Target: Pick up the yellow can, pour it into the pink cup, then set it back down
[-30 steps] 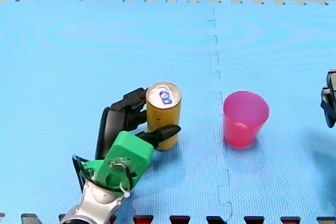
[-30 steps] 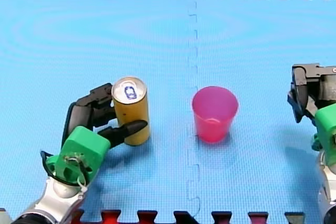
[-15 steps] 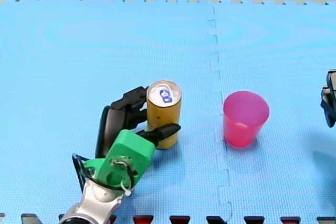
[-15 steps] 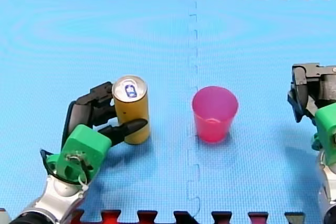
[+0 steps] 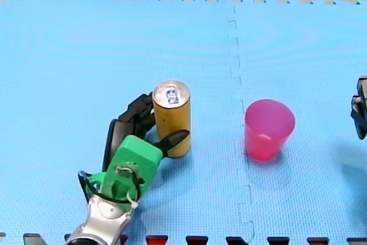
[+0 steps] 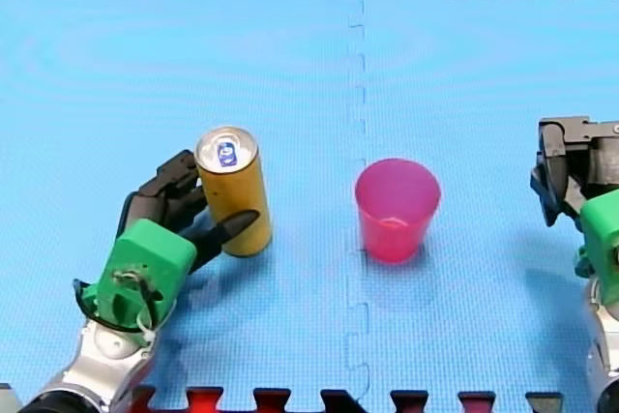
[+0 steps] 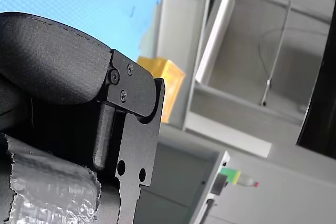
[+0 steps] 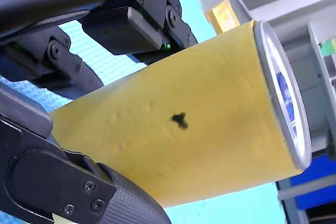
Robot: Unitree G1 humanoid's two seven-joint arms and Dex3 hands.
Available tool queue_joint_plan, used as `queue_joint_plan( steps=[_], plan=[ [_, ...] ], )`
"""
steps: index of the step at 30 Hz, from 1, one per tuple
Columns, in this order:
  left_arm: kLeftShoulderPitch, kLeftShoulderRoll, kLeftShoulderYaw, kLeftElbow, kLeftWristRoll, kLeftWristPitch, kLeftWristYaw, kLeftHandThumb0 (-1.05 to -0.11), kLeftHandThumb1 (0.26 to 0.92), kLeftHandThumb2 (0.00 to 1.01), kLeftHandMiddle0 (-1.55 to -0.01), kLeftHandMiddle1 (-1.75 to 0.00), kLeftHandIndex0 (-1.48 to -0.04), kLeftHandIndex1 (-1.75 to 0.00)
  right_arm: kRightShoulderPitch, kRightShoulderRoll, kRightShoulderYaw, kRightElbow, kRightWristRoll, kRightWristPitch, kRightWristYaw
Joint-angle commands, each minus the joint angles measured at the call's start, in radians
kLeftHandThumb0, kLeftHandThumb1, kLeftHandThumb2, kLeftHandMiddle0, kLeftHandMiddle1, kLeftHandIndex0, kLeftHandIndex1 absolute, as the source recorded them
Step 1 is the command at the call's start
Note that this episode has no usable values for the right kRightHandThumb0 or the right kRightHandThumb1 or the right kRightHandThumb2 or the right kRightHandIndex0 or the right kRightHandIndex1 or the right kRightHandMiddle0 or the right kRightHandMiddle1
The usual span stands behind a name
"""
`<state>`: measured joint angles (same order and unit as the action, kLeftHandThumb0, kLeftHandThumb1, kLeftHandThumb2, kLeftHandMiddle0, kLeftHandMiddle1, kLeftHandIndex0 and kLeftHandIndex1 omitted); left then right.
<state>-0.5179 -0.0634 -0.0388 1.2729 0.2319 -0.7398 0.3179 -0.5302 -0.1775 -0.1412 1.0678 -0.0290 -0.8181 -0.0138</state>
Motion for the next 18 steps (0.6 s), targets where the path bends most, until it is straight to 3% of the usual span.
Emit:
queue_joint_plan(
  steps=[1,5,10,14,18],
  plan=[
    [-0.006,0.007,-0.009,-0.003,0.01,0.007,0.009,-0.739,0.749,0.0,-0.51,0.0,-0.47,0.0,-0.001,-0.007,-0.001,-0.002,0.003,-0.001,-0.001],
    [-0.009,0.017,-0.034,-0.005,0.042,0.024,0.034,-0.812,0.751,0.0,-0.5,0.0,-0.44,0.0,0.0,-0.007,0.001,-0.003,-0.002,0.001,-0.007],
    [-0.014,0.03,-0.061,-0.006,0.069,0.049,0.026,-0.972,0.826,0.02,-0.44,0.0,-0.33,0.0,-0.002,-0.008,0.002,0.001,-0.006,0.002,-0.011],
    [-0.02,0.044,-0.087,-0.01,0.092,0.081,0.015,-1.025,0.862,0.02,-0.39,0.0,-0.27,0.0,-0.005,-0.007,0.002,0.004,-0.006,0.004,-0.013],
    [-0.024,0.06,-0.114,-0.014,0.117,0.097,0.01,-1.047,0.85,0.0,-0.32,0.0,-0.24,0.0,-0.006,-0.007,0.002,0.006,-0.005,0.004,-0.012]
  ],
)
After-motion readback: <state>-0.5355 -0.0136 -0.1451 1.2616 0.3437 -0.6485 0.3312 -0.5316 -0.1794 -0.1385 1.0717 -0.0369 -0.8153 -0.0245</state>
